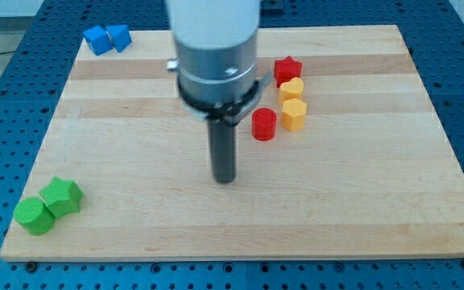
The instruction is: Place the green circle to the bottom of the green star
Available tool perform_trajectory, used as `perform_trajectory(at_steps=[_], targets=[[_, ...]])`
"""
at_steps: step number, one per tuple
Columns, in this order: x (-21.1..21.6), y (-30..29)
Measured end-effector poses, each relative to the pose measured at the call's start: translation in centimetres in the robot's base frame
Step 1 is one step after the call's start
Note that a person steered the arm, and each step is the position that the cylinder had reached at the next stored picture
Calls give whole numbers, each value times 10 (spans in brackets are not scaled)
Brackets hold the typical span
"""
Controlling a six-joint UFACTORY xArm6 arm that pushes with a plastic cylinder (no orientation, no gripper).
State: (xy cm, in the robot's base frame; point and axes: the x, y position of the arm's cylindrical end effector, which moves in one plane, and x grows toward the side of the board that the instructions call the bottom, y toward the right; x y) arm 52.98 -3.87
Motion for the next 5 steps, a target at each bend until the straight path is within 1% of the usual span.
perform_trajectory(at_steps=[2, 3, 4, 5], targets=[[76, -134], [88, -168], [88, -234], [84, -265]])
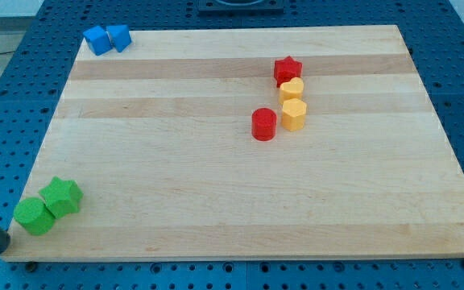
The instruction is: Place the green circle to the bottom of the green star
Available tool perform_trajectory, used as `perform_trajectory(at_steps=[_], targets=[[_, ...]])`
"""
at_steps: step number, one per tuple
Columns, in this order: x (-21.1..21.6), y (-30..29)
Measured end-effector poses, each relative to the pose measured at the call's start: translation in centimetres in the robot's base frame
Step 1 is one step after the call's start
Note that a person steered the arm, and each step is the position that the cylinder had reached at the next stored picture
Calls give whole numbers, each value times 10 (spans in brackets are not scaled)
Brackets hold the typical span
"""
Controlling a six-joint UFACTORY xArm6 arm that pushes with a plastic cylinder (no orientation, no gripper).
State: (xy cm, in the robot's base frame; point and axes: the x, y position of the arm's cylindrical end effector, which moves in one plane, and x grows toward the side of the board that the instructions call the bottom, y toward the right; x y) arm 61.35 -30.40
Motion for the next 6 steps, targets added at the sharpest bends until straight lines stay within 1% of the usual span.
perform_trajectory(at_steps=[1, 3, 6], targets=[[-18, 4], [-32, 21], [-43, 112]])
